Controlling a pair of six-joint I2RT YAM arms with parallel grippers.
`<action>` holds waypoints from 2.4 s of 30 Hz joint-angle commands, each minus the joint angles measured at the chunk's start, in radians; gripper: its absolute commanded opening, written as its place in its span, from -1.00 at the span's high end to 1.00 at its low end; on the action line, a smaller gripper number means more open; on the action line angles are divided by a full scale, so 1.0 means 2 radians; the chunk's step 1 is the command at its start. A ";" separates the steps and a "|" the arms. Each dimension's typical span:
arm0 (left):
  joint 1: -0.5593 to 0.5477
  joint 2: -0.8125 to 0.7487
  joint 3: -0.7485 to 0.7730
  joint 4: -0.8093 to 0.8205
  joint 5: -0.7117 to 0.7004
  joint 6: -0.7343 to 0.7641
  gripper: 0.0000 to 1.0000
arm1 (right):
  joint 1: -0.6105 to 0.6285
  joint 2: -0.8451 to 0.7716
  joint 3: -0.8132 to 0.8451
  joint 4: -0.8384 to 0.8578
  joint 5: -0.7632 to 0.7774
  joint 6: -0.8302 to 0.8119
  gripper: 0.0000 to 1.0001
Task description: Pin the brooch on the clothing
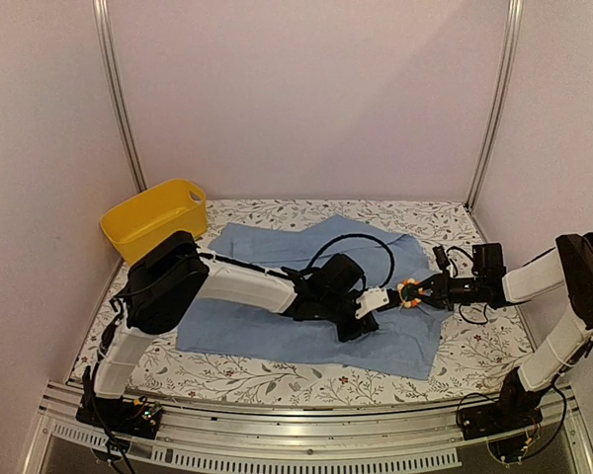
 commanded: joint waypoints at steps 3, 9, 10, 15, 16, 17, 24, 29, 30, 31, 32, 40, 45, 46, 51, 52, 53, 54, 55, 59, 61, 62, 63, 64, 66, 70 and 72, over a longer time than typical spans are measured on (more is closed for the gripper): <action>0.003 -0.041 -0.007 0.016 0.041 -0.014 1.00 | 0.021 0.025 0.023 0.030 -0.023 0.002 1.00; 0.003 -0.051 -0.016 0.038 0.050 -0.008 1.00 | 0.050 0.055 0.036 0.038 -0.066 0.006 1.00; 0.003 -0.053 -0.023 0.046 0.051 -0.006 1.00 | 0.050 0.060 0.036 0.037 -0.067 0.012 1.00; 0.003 -0.059 -0.030 0.052 0.048 0.010 1.00 | 0.051 0.078 0.041 0.001 -0.077 0.012 1.00; 0.003 -0.060 -0.032 0.052 0.049 0.013 1.00 | 0.051 0.078 0.041 -0.009 -0.078 0.007 1.00; 0.002 -0.061 -0.035 0.053 0.052 0.016 1.00 | 0.050 0.077 0.040 -0.011 -0.081 0.003 1.00; 0.003 -0.065 -0.043 0.060 0.055 0.030 1.00 | 0.051 0.076 0.042 -0.027 -0.093 0.004 1.00; 0.003 -0.068 -0.043 0.070 0.061 0.029 1.00 | 0.055 0.085 0.037 -0.029 -0.080 -0.007 1.00; 0.002 -0.068 -0.043 0.071 0.064 0.029 1.00 | 0.056 0.086 0.038 -0.029 -0.076 -0.008 1.00; 0.002 -0.068 -0.043 0.070 0.067 0.029 1.00 | 0.056 0.087 0.038 -0.029 -0.072 -0.011 1.00; 0.002 -0.068 -0.044 0.070 0.070 0.030 1.00 | 0.056 0.087 0.038 -0.030 -0.070 -0.013 1.00; 0.002 -0.069 -0.045 0.071 0.066 0.034 1.00 | 0.063 0.091 0.034 -0.029 -0.069 -0.019 1.00; 0.002 -0.067 -0.043 0.073 0.064 0.034 1.00 | 0.065 0.074 0.024 -0.031 -0.073 -0.022 1.00; 0.003 -0.068 -0.043 0.074 0.063 0.033 1.00 | 0.066 0.071 0.023 -0.033 -0.073 -0.023 1.00; 0.003 -0.066 -0.041 0.076 0.058 0.034 1.00 | 0.074 0.063 0.017 -0.035 -0.082 -0.029 1.00; 0.003 -0.064 -0.040 0.076 0.057 0.033 1.00 | 0.075 0.062 0.016 -0.037 -0.082 -0.030 1.00; 0.003 -0.064 -0.040 0.076 0.056 0.034 1.00 | 0.076 0.061 0.015 -0.037 -0.085 -0.031 1.00; 0.003 -0.063 -0.040 0.077 0.055 0.033 1.00 | 0.077 0.058 0.014 -0.038 -0.086 -0.031 1.00; 0.003 -0.061 -0.039 0.076 0.054 0.032 1.00 | 0.078 0.056 0.014 -0.039 -0.086 -0.032 1.00; 0.003 -0.058 -0.035 0.075 0.054 0.032 1.00 | 0.081 0.044 0.013 -0.044 -0.087 -0.033 1.00; 0.003 -0.058 -0.034 0.077 0.054 0.032 1.00 | 0.080 0.040 0.014 -0.047 -0.089 -0.034 1.00; 0.003 -0.057 -0.034 0.076 0.054 0.032 1.00 | 0.081 0.040 0.015 -0.047 -0.090 -0.035 1.00; 0.003 -0.056 -0.033 0.076 0.051 0.032 1.00 | 0.081 0.039 0.015 -0.048 -0.092 -0.035 1.00; 0.003 -0.055 -0.033 0.075 0.049 0.032 1.00 | 0.081 0.038 0.016 -0.049 -0.095 -0.035 1.00; 0.004 -0.053 -0.033 0.076 0.045 0.032 1.00 | 0.082 0.037 0.016 -0.052 -0.098 -0.033 1.00; 0.005 -0.048 -0.031 0.089 0.032 0.026 1.00 | 0.088 0.037 0.014 -0.060 -0.098 -0.037 1.00; 0.007 -0.047 -0.030 0.099 0.029 0.022 1.00 | 0.093 0.039 0.012 -0.060 -0.096 -0.040 1.00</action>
